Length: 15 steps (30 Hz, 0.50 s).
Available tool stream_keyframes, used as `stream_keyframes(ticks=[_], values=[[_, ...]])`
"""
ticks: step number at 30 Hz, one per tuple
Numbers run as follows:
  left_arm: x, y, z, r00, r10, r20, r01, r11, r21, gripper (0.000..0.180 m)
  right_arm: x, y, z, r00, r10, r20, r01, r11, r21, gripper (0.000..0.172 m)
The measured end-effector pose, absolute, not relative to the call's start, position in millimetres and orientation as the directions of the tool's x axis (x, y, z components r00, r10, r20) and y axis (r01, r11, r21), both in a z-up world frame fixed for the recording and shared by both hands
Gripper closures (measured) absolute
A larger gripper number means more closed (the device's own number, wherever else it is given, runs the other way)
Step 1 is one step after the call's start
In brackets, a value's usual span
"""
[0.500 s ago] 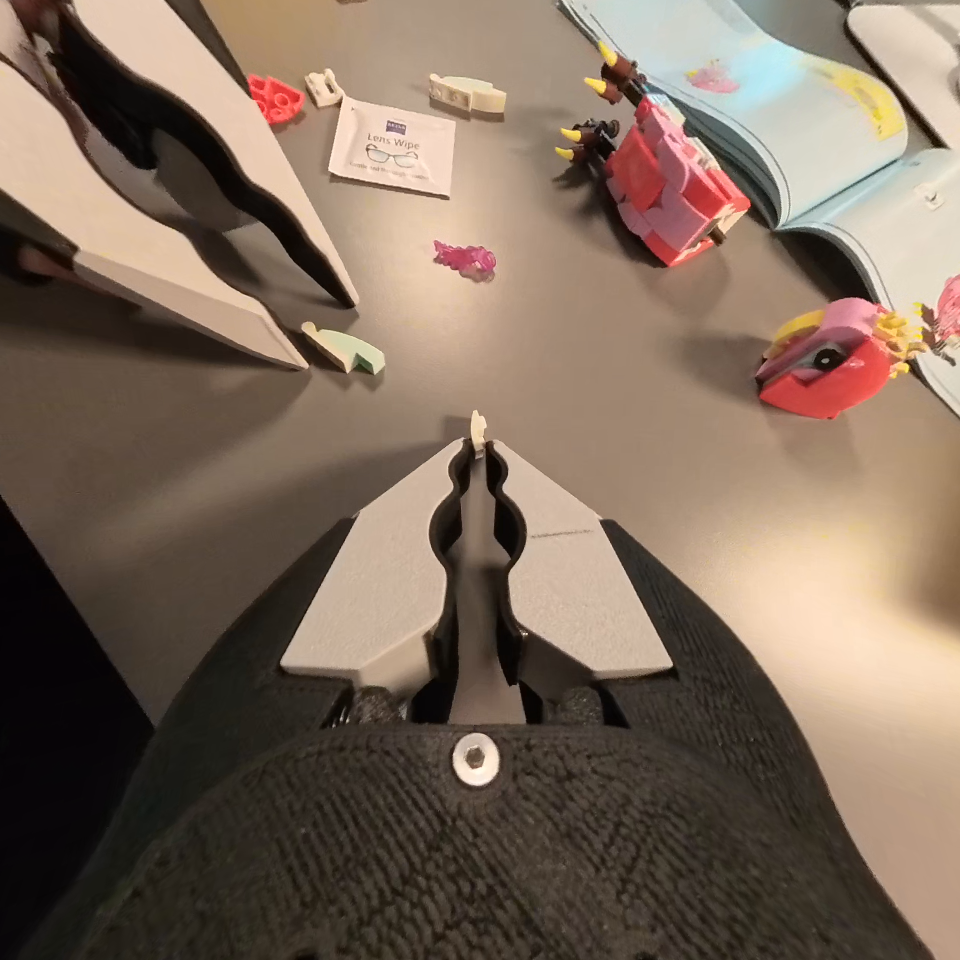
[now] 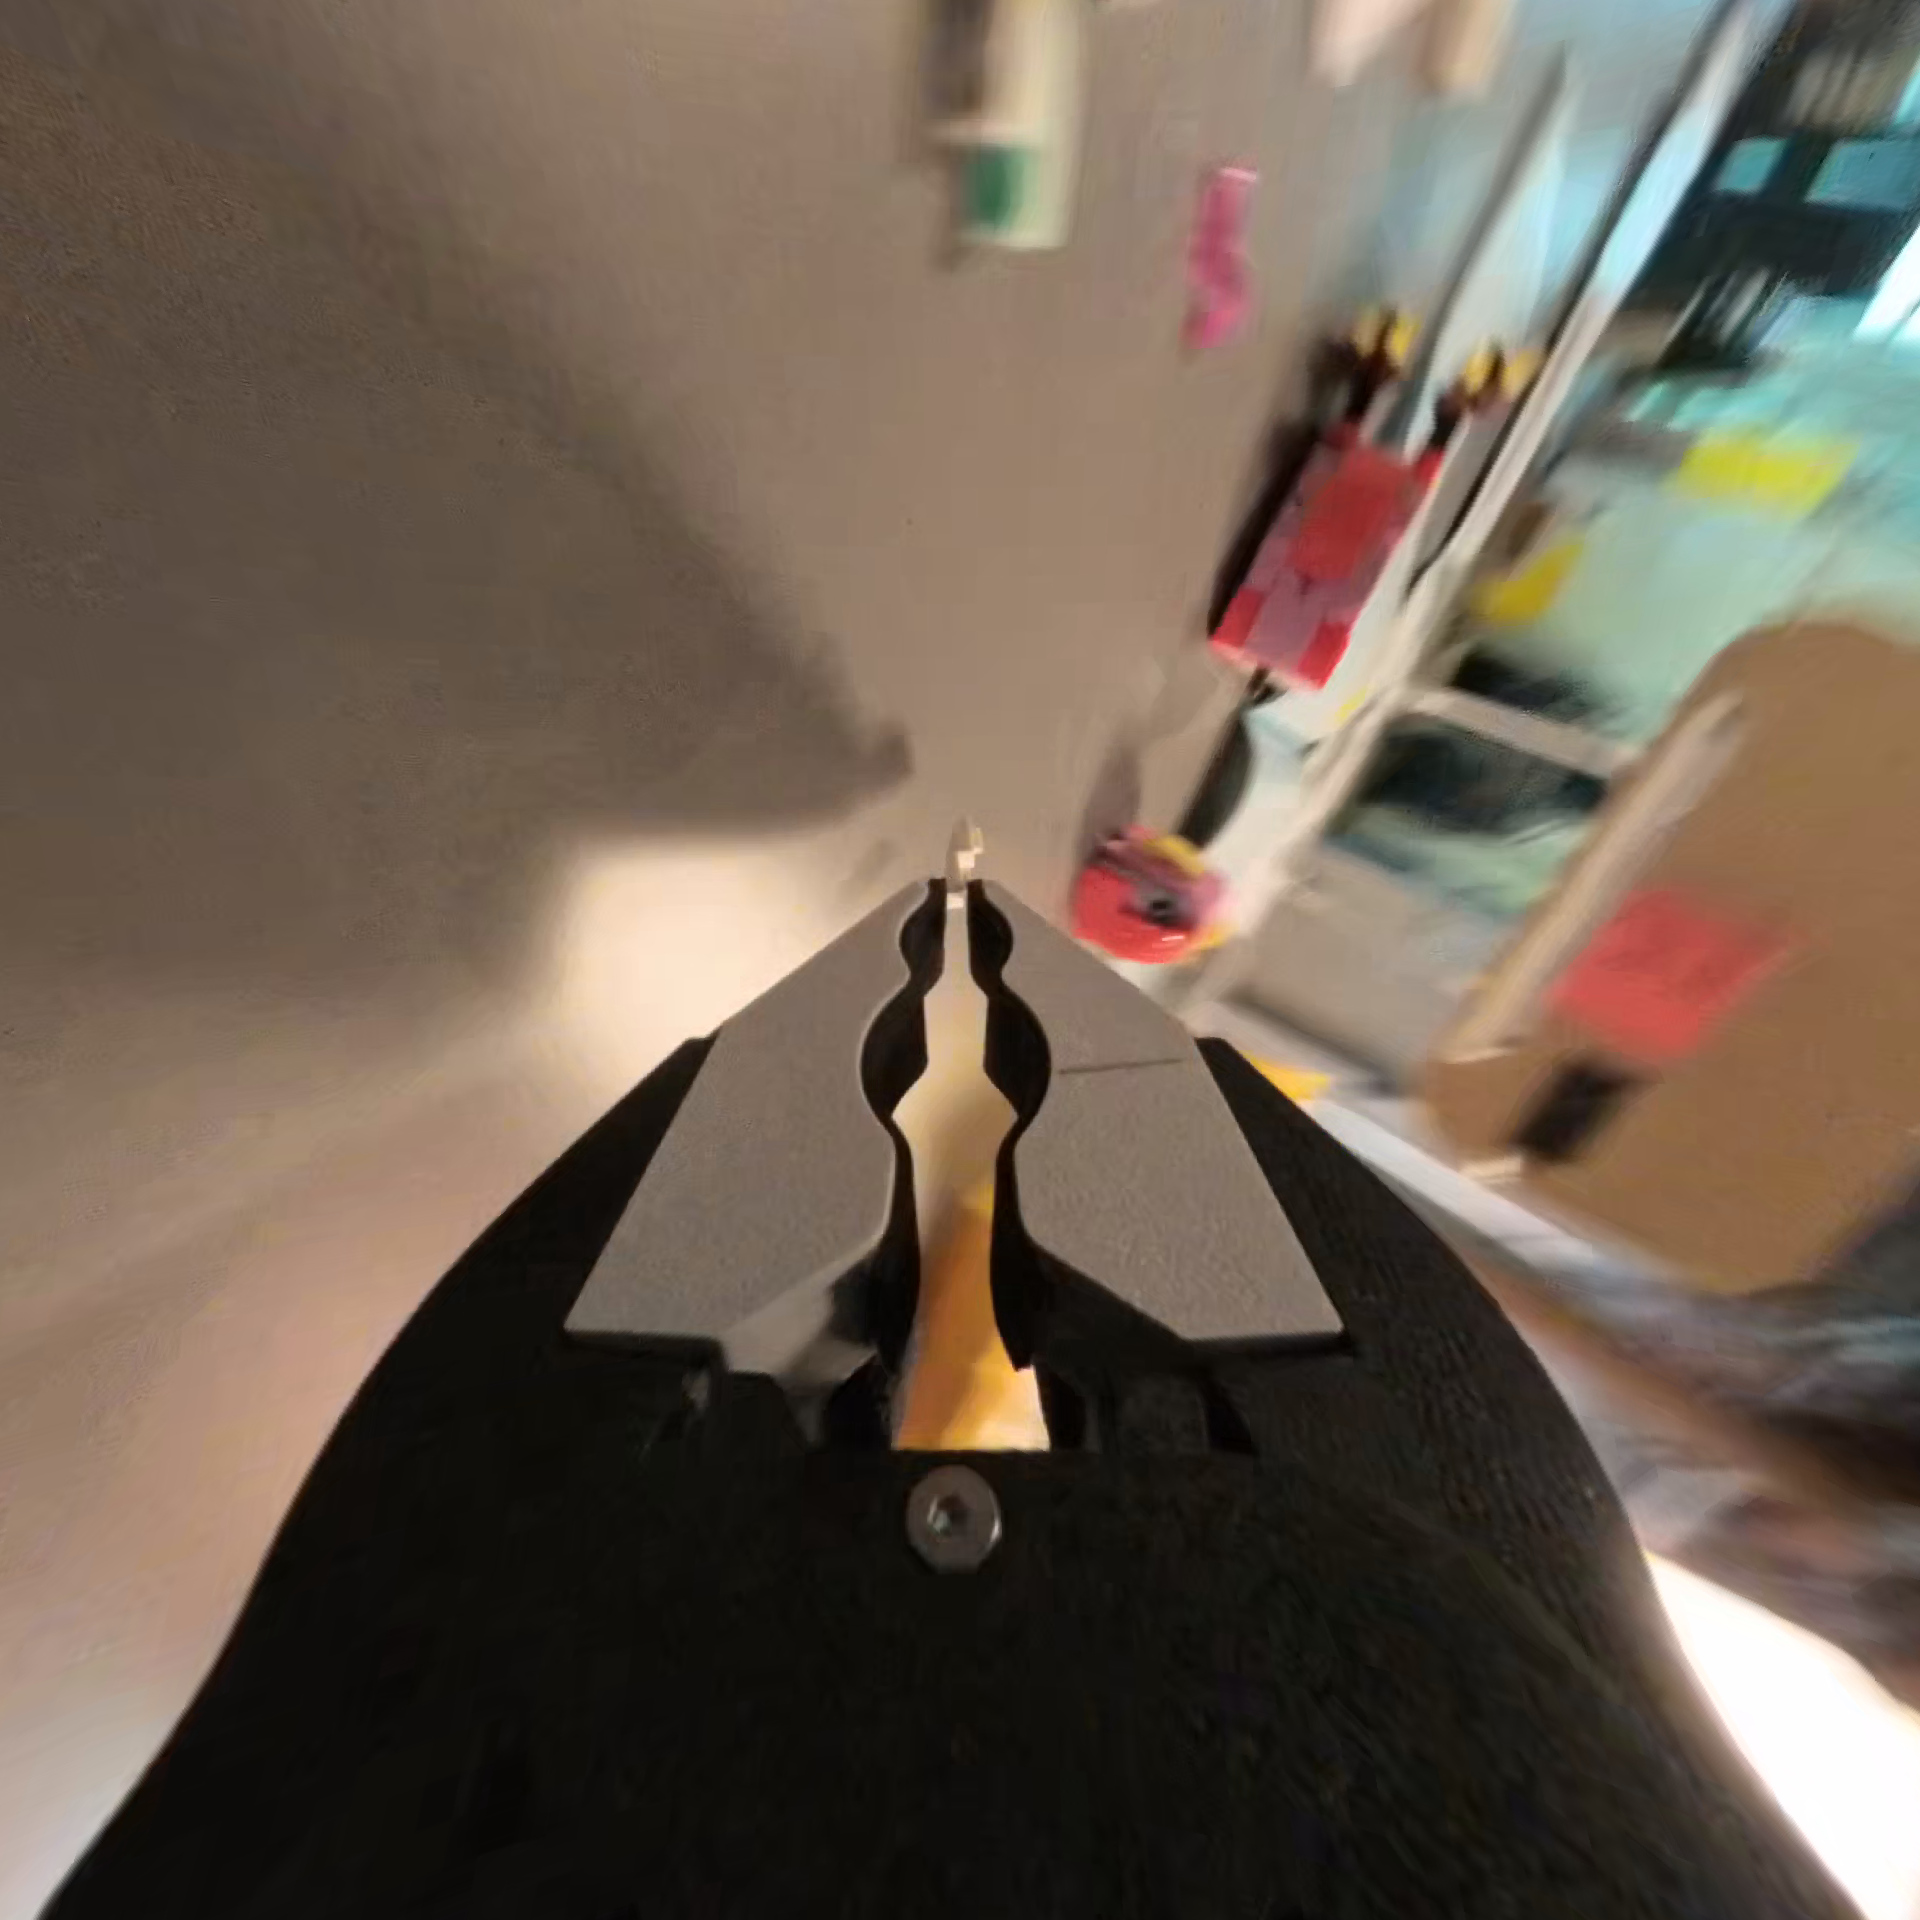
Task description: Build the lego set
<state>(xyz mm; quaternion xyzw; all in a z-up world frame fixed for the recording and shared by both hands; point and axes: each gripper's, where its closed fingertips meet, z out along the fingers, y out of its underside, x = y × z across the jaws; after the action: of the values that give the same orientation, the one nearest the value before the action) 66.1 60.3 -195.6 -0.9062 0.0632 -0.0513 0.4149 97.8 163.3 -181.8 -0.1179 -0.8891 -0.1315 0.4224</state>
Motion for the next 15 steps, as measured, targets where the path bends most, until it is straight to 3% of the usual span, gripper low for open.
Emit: stream_keyframes(ticks=[2,6,10,15], values=[[66.0,60.3,-195.6,0.987,-0.157,0.039,-0.073,-0.648,-0.758,0.152,97.9,165.0,-183.0,-0.661,-0.281,0.696,0.114,0.879,0.463,0.169],[65.4,60.3,-195.8,0.987,-0.154,0.037,-0.072,-0.648,-0.758,0.153,100.0,151.5,-187.6,-0.605,-0.646,0.465,-0.216,0.695,0.685,0.169],[64.8,60.4,-195.6,0.988,-0.149,0.043,-0.065,-0.648,-0.759,0.154,100.3,133.8,-191.2,-0.510,-0.771,0.380,-0.373,0.597,0.710,0.168],[62.5,60.8,-195.6,0.991,-0.134,0.029,-0.066,-0.648,-0.759,0.152,104.9,119.4,-188.5,-0.518,-0.722,0.458,-0.410,0.680,0.608,0.141]])
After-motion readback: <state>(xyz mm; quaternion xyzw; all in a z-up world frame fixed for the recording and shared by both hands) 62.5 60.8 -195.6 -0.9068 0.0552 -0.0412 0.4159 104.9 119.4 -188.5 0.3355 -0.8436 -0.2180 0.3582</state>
